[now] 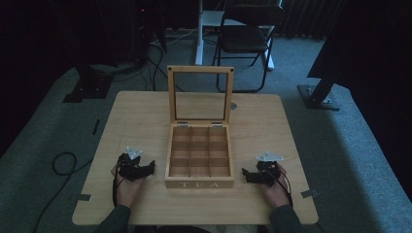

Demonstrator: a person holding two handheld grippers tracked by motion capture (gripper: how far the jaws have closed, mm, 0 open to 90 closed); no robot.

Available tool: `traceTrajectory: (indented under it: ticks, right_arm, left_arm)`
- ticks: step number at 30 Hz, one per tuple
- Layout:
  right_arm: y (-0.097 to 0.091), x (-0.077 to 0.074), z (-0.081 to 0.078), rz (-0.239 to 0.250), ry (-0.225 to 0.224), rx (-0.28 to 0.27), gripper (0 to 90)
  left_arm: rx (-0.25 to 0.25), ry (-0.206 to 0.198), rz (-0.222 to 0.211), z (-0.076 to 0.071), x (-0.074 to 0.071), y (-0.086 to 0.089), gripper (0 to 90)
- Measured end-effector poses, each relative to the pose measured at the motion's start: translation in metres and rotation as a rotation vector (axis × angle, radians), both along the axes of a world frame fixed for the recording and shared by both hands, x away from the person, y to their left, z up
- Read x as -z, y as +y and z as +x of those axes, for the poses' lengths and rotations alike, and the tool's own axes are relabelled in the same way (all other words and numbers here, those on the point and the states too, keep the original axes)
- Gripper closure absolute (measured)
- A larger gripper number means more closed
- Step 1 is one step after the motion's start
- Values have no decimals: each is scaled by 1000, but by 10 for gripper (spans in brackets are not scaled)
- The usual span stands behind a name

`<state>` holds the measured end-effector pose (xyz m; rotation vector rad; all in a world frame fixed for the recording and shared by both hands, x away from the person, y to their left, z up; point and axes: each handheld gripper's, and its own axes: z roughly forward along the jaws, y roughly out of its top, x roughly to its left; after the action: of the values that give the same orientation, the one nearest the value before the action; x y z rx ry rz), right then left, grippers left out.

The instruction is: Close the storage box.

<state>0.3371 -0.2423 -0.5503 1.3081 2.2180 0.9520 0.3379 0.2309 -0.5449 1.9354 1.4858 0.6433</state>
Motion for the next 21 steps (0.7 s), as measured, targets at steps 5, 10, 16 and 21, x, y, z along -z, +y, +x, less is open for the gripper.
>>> traceTrajectory:
  ticks: [5, 10, 16, 21]
  right_arm:
    - [0, 0, 0, 0, 0, -6, 124]
    - [0, 0, 2, 1, 1, -25, 125]
    - [-2, 0, 6, -1, 0, -77, 125]
    - [-2, 0, 6, -1, 0, -85, 125]
  left_arm:
    - [-5, 0, 1, -1, 0, 0, 206]
    - [-1, 10, 4, -2, -2, -1, 253]
    - [4, 31, -22, 0, -6, 1, 323]
    - [24, 26, -56, 1, -14, 2, 345]
